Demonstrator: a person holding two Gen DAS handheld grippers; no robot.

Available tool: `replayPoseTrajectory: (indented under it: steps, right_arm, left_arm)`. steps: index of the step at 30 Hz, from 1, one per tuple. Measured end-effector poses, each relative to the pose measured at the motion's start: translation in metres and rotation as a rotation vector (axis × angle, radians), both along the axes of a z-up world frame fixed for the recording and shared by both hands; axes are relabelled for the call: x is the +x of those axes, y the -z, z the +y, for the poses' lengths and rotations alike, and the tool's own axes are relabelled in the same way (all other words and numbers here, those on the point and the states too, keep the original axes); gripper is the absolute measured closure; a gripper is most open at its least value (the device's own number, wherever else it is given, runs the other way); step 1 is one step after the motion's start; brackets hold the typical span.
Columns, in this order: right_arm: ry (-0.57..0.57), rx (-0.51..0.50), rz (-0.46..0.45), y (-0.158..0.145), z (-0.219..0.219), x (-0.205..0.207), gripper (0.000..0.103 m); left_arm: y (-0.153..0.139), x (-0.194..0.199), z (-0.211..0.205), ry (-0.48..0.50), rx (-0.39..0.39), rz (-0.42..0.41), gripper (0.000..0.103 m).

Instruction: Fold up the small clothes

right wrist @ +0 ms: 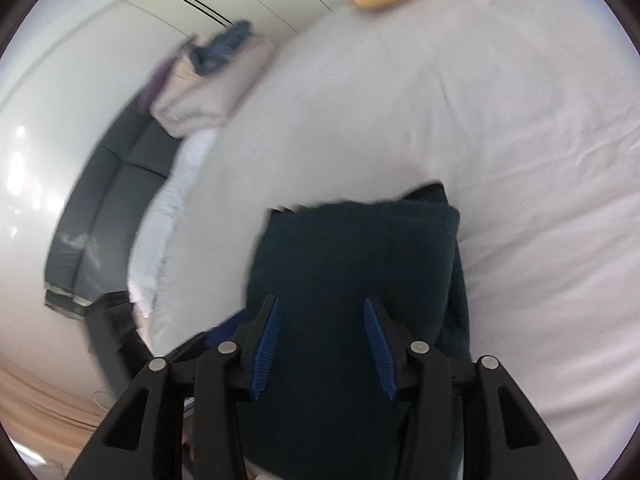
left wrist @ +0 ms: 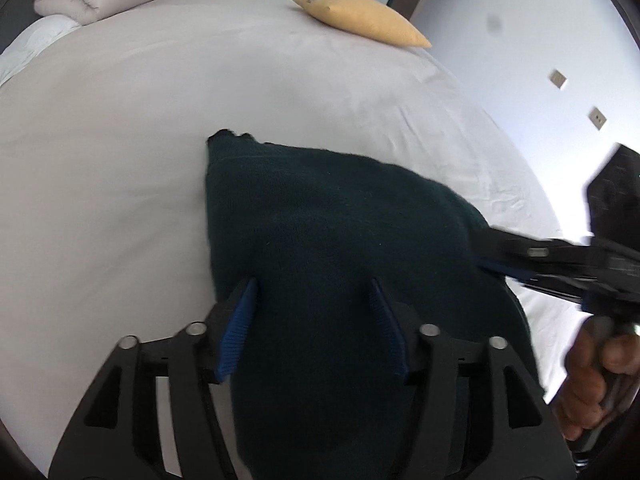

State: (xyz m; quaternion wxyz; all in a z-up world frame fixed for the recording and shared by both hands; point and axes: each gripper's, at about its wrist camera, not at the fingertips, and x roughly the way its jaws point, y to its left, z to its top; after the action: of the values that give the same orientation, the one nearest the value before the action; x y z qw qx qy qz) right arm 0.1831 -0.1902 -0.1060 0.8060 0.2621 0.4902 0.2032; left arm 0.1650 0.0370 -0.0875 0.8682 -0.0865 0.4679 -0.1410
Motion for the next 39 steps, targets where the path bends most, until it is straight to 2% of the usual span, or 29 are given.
replayPoseTrajectory:
  steps: [1, 2, 3, 5, 8, 11, 15, 18, 19, 21, 24, 28, 32, 35, 37, 39]
  right_arm:
    - [0.025, 0.001, 0.015, 0.012, -0.005, 0.009, 0.081]
    - [0.045, 0.013, 0.021, 0.018, -0.010, 0.011, 0.097]
    - [0.070, 0.085, 0.024, 0.027, -0.023, 0.015, 0.099]
    - [0.117, 0.134, 0.027, 0.038, -0.040, 0.017, 0.103]
    - [0.154, 0.150, 0.021, 0.048, -0.055, 0.010, 0.103]
    - [0.158, 0.107, -0.005, 0.027, -0.052, -0.015, 0.101]
    - [0.074, 0.169, -0.101, -0.010, -0.038, -0.062, 0.094]
    - [0.027, 0.111, -0.069, -0.001, -0.020, -0.084, 0.087]
    - [0.028, 0.094, -0.038, 0.012, -0.023, -0.091, 0.087]
    - [0.051, 0.127, -0.010, 0.031, -0.030, -0.098, 0.103]
    - [0.083, 0.179, -0.029, 0.042, -0.044, -0.109, 0.103]
    - [0.088, 0.121, -0.029, 0.025, -0.040, -0.115, 0.103]
    - [0.047, 0.127, -0.104, -0.005, -0.026, -0.123, 0.088]
    - [0.033, 0.097, -0.108, -0.002, -0.018, -0.123, 0.077]
    - [0.054, 0.065, -0.058, 0.022, -0.023, -0.120, 0.079]
    - [0.071, 0.073, -0.052, 0.038, -0.029, -0.120, 0.103]
  left_arm:
    - [0.004, 0.004, -0.002, 0.012, 0.012, -0.001, 0.042]
    - [0.007, 0.004, -0.005, 0.015, 0.025, -0.009, 0.041]
    - [0.013, 0.009, -0.011, 0.019, 0.039, -0.019, 0.039]
    - [0.017, 0.007, -0.020, 0.032, 0.084, -0.046, 0.037]
    - [0.022, 0.001, -0.030, 0.039, 0.121, -0.084, 0.034]
    - [0.020, -0.005, -0.025, 0.036, 0.114, -0.081, 0.034]
    - [0.019, -0.001, -0.037, 0.039, 0.131, -0.071, 0.034]
    - [0.017, -0.007, -0.038, 0.027, 0.147, -0.068, 0.034]
    - [0.017, -0.008, -0.039, 0.026, 0.152, -0.065, 0.034]
    - [0.015, -0.014, -0.039, 0.035, 0.168, -0.064, 0.034]
    - [0.018, -0.016, -0.041, 0.040, 0.176, -0.065, 0.034]
    - [0.015, -0.019, -0.035, 0.030, 0.173, -0.060, 0.034]
    - [0.014, -0.020, -0.034, 0.022, 0.171, -0.057, 0.034]
    - [0.014, -0.021, -0.035, 0.020, 0.177, -0.058, 0.034]
    - [0.014, -0.022, -0.035, 0.020, 0.177, -0.058, 0.034]
    - [0.013, -0.023, -0.034, 0.022, 0.181, -0.060, 0.034]
